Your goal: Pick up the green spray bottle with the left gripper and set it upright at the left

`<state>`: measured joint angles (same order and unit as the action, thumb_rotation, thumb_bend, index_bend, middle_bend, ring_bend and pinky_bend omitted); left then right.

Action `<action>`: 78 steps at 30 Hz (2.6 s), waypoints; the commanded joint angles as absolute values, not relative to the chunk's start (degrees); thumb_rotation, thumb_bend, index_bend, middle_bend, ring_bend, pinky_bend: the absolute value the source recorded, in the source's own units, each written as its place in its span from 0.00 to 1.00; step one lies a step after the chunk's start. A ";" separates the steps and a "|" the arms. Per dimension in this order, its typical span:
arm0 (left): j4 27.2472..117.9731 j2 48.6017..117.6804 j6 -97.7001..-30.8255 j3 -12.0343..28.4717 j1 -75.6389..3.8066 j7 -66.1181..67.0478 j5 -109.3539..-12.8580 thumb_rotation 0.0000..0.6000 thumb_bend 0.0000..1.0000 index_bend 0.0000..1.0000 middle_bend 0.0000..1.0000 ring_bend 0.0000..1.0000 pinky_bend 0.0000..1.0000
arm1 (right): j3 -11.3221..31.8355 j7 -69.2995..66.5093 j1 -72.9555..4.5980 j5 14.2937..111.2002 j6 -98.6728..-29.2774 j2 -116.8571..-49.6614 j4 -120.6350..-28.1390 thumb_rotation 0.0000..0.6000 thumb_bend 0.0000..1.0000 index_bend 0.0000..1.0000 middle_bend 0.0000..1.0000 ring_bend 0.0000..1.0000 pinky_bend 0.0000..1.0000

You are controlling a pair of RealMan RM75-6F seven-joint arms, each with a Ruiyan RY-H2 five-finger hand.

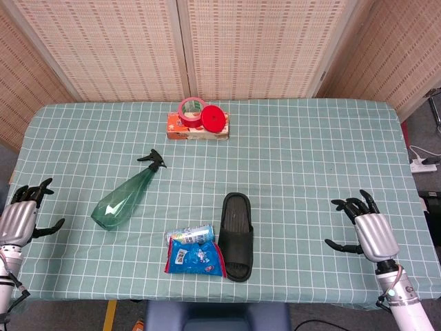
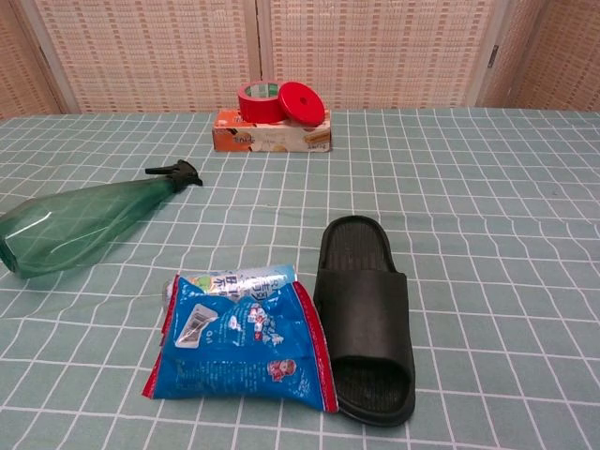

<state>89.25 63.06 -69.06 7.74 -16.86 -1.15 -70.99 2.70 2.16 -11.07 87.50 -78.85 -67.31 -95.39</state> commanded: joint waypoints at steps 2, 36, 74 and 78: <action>89.30 63.02 -68.93 7.78 -16.89 -1.11 -70.85 1.00 0.22 0.07 0.23 0.12 0.06 | 2.69 2.11 -11.09 87.47 -78.79 -67.29 -95.46 1.00 0.00 0.24 0.34 0.20 0.06; 111.86 67.59 -68.03 20.38 -36.97 32.38 -39.97 1.00 0.22 0.15 0.21 0.14 0.13 | 2.59 -0.50 -11.57 87.50 -77.71 -66.48 -95.90 1.00 0.00 0.24 0.34 0.20 0.06; 63.53 98.76 -77.69 33.52 -69.68 82.51 13.23 1.00 0.22 0.14 0.19 0.15 0.14 | 2.31 -2.23 -12.22 87.72 -76.73 -65.74 -95.32 1.00 0.00 0.24 0.34 0.17 0.00; 62.23 100.74 -78.86 34.80 -71.54 83.60 12.59 1.00 0.22 0.14 0.19 0.15 0.13 | 2.35 -2.57 -12.25 87.53 -76.60 -65.60 -95.56 1.00 0.00 0.24 0.34 0.17 0.00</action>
